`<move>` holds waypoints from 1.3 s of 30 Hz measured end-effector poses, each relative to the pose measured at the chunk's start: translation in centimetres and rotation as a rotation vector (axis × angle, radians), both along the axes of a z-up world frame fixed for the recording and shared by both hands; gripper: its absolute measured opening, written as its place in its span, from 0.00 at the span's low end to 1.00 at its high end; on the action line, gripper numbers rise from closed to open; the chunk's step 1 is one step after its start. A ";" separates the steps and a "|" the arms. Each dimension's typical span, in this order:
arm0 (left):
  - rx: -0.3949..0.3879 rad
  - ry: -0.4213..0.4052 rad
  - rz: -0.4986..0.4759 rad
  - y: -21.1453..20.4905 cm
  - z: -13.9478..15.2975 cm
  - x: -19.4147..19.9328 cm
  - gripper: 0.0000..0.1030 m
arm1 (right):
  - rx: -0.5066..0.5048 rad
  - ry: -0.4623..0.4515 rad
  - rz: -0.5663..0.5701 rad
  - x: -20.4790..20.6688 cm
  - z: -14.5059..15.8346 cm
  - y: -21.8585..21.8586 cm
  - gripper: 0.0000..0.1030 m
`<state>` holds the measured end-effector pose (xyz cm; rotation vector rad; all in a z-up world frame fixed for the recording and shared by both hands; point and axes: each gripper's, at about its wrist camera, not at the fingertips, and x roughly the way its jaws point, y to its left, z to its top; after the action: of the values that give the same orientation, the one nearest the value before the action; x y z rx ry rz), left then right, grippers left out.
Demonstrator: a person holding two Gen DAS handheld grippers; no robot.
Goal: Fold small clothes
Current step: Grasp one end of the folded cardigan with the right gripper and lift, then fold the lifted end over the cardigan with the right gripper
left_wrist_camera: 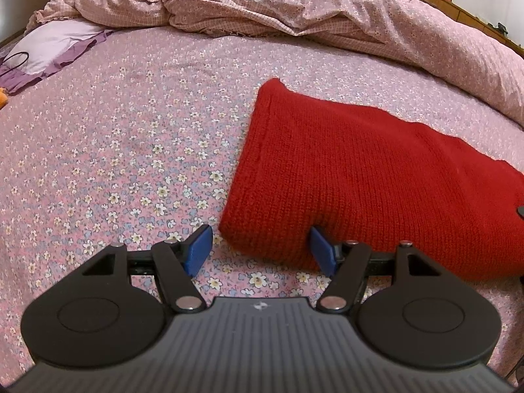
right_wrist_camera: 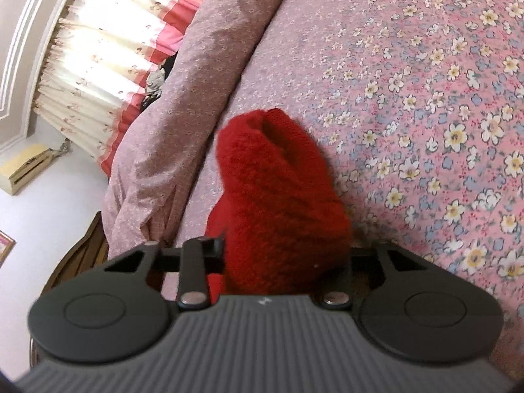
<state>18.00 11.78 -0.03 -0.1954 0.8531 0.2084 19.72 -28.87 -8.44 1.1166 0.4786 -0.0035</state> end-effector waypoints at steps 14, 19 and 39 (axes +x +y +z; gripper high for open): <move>-0.002 -0.007 0.009 1.0 1.1 -0.4 0.69 | -0.175 -0.014 0.056 0.7 3.4 1.1 0.35; 0.000 -0.008 0.015 1.9 1.3 -0.6 0.69 | -0.316 -0.079 0.115 1.3 6.1 2.5 0.34; -0.004 -0.033 0.054 5.8 1.5 -1.9 0.69 | -0.588 -0.260 0.323 3.3 14.1 11.7 0.34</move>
<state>16.11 17.58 1.49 -0.2248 0.8161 0.2535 22.97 -17.13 5.61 0.4461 0.3837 0.2654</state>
